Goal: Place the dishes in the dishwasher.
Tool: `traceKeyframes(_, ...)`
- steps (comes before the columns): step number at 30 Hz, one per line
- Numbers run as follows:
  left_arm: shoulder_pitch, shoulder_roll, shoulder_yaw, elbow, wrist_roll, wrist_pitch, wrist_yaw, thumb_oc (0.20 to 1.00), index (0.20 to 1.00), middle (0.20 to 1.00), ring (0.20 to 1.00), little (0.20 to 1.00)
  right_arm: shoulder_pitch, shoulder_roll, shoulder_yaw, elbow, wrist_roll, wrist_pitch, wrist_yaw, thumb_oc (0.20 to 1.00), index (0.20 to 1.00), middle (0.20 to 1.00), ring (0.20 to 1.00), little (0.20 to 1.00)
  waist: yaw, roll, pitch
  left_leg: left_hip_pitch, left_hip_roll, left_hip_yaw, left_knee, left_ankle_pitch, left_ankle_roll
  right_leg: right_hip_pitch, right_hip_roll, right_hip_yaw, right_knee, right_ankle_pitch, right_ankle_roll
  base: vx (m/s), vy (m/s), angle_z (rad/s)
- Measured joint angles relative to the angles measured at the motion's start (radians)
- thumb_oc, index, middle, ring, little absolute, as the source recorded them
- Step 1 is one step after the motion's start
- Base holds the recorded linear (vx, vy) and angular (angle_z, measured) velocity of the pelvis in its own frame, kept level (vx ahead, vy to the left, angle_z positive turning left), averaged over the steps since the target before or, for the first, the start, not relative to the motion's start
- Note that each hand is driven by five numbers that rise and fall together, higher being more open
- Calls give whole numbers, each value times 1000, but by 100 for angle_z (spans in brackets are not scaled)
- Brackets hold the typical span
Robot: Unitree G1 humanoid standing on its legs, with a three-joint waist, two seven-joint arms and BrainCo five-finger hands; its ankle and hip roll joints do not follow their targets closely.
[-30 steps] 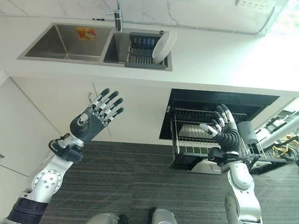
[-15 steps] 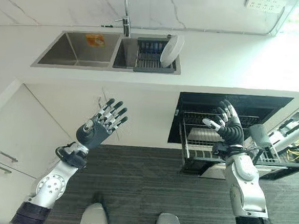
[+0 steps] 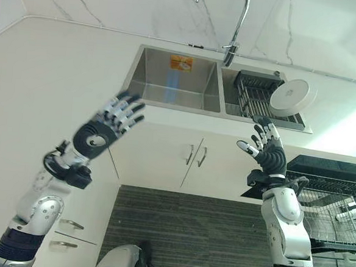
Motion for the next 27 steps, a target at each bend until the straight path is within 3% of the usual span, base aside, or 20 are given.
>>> traceKeyframes(1,-5,-6,10,-7,2,-18,3,1000,1000,1000,1000,1000,9,1,3,-4,-1,0,-1,1000,1000,1000,1000,1000,0,2,0,14,-6,-2,-4,-2,2,-46,15,8,108,-39,-6,158,86,-23)
traceKeyframes(2,-4,-31,24,-26,26,-40,8,1000,1000,1000,1000,1000,12,0,4,-11,-2,1,-1,1000,1000,1000,1000,1000,-1,12,1,31,-21,-21,-22,0,-1,-104,39,-8,183,-119,-28,134,-48,-28)
traceKeyframes(3,-5,-49,23,-38,49,-61,17,1000,1000,1000,1000,1000,13,-7,9,-13,-2,2,-1,1000,1000,1000,1000,1000,-2,30,1,56,-24,-9,-91,36,-82,-140,76,-71,108,-178,-100,111,-203,0)
traceKeyframes(4,-40,-15,16,-29,80,-78,28,1000,1000,1000,1000,1000,8,-3,17,-8,-2,-1,-1,1000,1000,1000,1000,1000,-31,-25,1,8,-9,-1,59,-40,5,-136,42,-93,-103,-179,-126,111,-309,-8)
traceKeyframes(5,-103,2,-5,8,94,-99,57,1000,1000,1000,1000,1000,-17,-58,24,25,-1,-1,9,1000,1000,1000,1000,1000,-21,-24,15,5,31,-63,106,-82,-58,-218,-20,-105,-157,-200,-17,182,-476,-7)
traceKeyframes(6,-109,-17,-13,41,118,-101,81,1000,1000,1000,1000,1000,-19,-62,23,28,-1,1,7,1000,1000,1000,1000,1000,-30,-17,27,25,22,-63,101,-79,-51,-282,-37,-116,-182,-183,-44,232,-468,-4)
traceKeyframes(7,-103,-26,-41,48,137,-104,99,1000,1000,1000,1000,1000,-17,-43,24,17,-1,-7,6,1000,1000,1000,1000,1000,-60,-23,36,48,-2,-70,91,-85,-62,-370,-76,-85,-181,-134,-41,274,-478,47)
traceKeyframes(8,-90,-30,-81,54,157,-102,114,1000,1000,1000,1000,1000,-14,-7,30,11,-2,-3,-1,1000,1000,1000,1000,1000,-79,-25,43,74,-8,-66,92,-87,-63,-417,-93,-35,-191,-84,-57,251,-441,75)
traceKeyframes(9,-70,-32,-94,47,165,-96,115,1000,1000,1000,1000,1000,-14,-4,43,4,-2,-3,-1,1000,1000,1000,1000,1000,-80,-19,50,102,4,-54,89,-90,-58,-416,-90,-28,-203,-62,-72,250,-495,79)
traceKeyframes(10,-35,-25,-79,24,192,-94,116,1000,1000,1000,1000,1000,-12,-5,43,4,-2,-3,-2,1000,1000,1000,1000,1000,-79,-21,50,137,34,-20,72,-91,-58,-384,-73,-40,-193,-52,-87,240,-542,69)
traceKeyframes(12,16,-12,-47,-8,195,-93,125,1000,1000,1000,1000,1000,-20,-8,45,4,-2,-2,-1,1000,1000,1000,1000,1000,-44,-26,47,207,90,-23,19,-92,-65,-302,-23,-84,-181,-54,-88,208,-472,27)
traceKeyframes(13,23,-4,-34,-24,194,-93,130,1000,1000,1000,1000,1000,-25,-9,45,3,-2,-1,-2,1000,1000,1000,1000,1000,-34,-41,37,237,108,-26,3,-94,-99,-257,4,-89,-190,-50,-88,182,-374,-26)
traceKeyframes(14,31,-14,-26,-37,193,-92,138,1000,1000,1000,1000,1000,-49,-22,46,11,-2,4,-3,1000,1000,1000,1000,1000,-28,-21,29,254,159,-23,-2,-104,-129,-242,55,-95,-173,-55,-119,185,-395,-33)
traceKeyframes(16,28,-20,-43,-49,194,-80,137,1000,1000,1000,1000,1000,-79,-40,46,5,-1,7,-5,1000,1000,1000,1000,1000,-60,19,19,291,247,-17,-56,-57,-183,-261,149,-117,-112,-129,-199,149,-375,-44)
traceKeyframes(19,20,-22,-42,-49,194,-72,146,1000,1000,1000,1000,1000,-90,-77,43,2,1,22,6,1000,1000,1000,1000,1000,-110,21,16,331,296,-22,-64,41,-180,-256,222,-104,-57,-200,-269,119,-325,-49)
traceKeyframes(20,17,-23,-43,-49,194,-69,147,1000,1000,1000,1000,1000,-89,-82,42,3,2,23,9,1000,1000,1000,1000,1000,-118,21,16,327,293,-22,-69,37,-188,-255,226,-101,-62,-206,-277,117,-298,-28)
traceKeyframes(24,19,-48,-50,-47,194,-57,162,1000,1000,1000,1000,1000,-47,-109,44,3,43,29,61,1000,1000,1000,1000,1000,-125,25,3,323,297,-5,-59,134,-223,-230,263,-104,-68,-251,-304,117,-252,-11)
traceKeyframes(25,18,-48,-54,-47,194,-56,165,1000,1000,1000,1000,1000,-48,-109,44,2,43,29,65,1000,1000,1000,1000,1000,-121,24,3,310,298,12,-33,149,-209,-224,261,-98,-76,-250,-305,83,-100,8)
traceKeyframes(26,21,-50,-62,-46,194,-52,166,1000,1000,1000,1000,1000,-47,-110,45,2,44,29,67,1000,1000,1000,1000,1000,-111,22,4,274,250,20,-10,92,-206,-209,252,-79,-99,-237,-314,94,-54,0)
traceKeyframes(27,28,-54,-69,-46,194,-51,166,1000,1000,1000,1000,1000,-49,-110,46,2,44,29,67,1000,1000,1000,1000,1000,-103,25,3,219,169,11,-19,43,-176,-203,243,-73,-138,-214,-296,89,-25,-2)
